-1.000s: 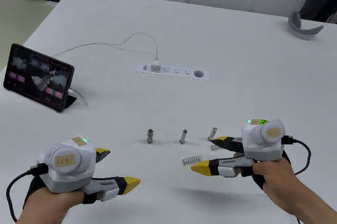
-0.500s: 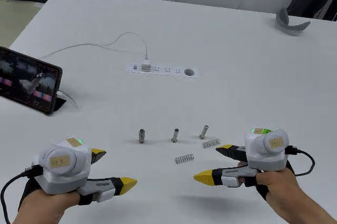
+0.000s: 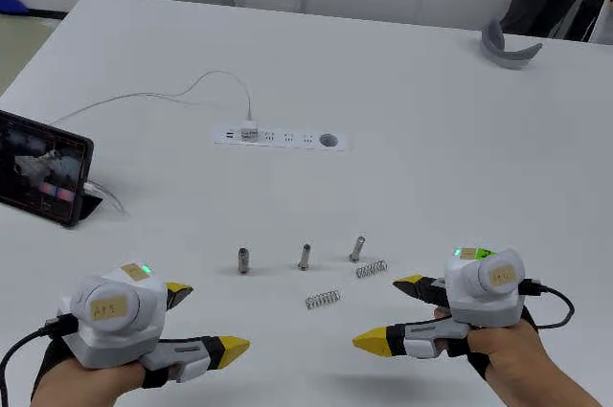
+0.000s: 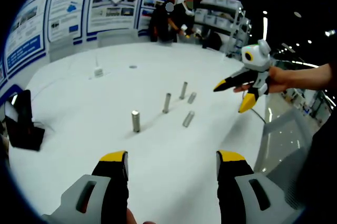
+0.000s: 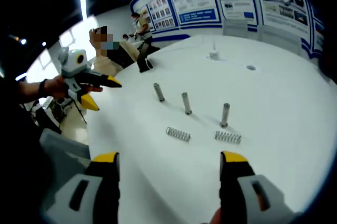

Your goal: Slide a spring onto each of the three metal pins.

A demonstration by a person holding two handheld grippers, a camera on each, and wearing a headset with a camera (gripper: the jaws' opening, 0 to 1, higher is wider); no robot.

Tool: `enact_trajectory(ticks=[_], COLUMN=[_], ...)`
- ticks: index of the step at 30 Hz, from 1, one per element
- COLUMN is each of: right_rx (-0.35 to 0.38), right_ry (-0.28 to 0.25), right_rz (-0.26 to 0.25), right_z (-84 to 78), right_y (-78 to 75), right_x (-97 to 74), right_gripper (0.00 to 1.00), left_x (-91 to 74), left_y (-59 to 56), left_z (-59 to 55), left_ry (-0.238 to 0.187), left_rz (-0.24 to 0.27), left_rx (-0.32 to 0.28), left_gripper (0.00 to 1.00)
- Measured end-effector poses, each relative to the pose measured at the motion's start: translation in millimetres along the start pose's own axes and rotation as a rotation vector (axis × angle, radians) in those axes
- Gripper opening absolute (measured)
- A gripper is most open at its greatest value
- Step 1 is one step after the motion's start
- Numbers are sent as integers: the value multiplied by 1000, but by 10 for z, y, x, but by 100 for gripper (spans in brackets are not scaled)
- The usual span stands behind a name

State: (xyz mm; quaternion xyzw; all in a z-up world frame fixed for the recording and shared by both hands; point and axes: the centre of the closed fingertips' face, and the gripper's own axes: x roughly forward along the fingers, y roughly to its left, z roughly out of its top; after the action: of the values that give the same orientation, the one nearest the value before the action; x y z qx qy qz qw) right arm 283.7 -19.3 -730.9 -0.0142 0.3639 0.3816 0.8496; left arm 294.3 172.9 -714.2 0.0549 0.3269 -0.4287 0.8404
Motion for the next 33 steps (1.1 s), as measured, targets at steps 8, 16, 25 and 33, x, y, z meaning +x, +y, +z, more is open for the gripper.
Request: enact_trajectory(ticks=[8, 16, 25, 33], right_rx=[7, 5, 30, 51], right_ry=[1, 13, 3, -7], right_rz=[-13, -15, -24, -24], right_z=[-34, -99, -151, -193], right_y=[-17, -35, -80, -79], right_x=[-47, -90, -154, -209], right_gripper=[79, 79, 79, 80], left_x=[117, 264, 443, 607], left_y=[-85, -155, -261, -370], left_z=[53, 132, 166, 194], left_ry=[6, 12, 30, 45], left_rz=[-23, -47, -77, -110], left_rx=[16, 38, 63, 85], left_gripper=[69, 69, 69, 69])
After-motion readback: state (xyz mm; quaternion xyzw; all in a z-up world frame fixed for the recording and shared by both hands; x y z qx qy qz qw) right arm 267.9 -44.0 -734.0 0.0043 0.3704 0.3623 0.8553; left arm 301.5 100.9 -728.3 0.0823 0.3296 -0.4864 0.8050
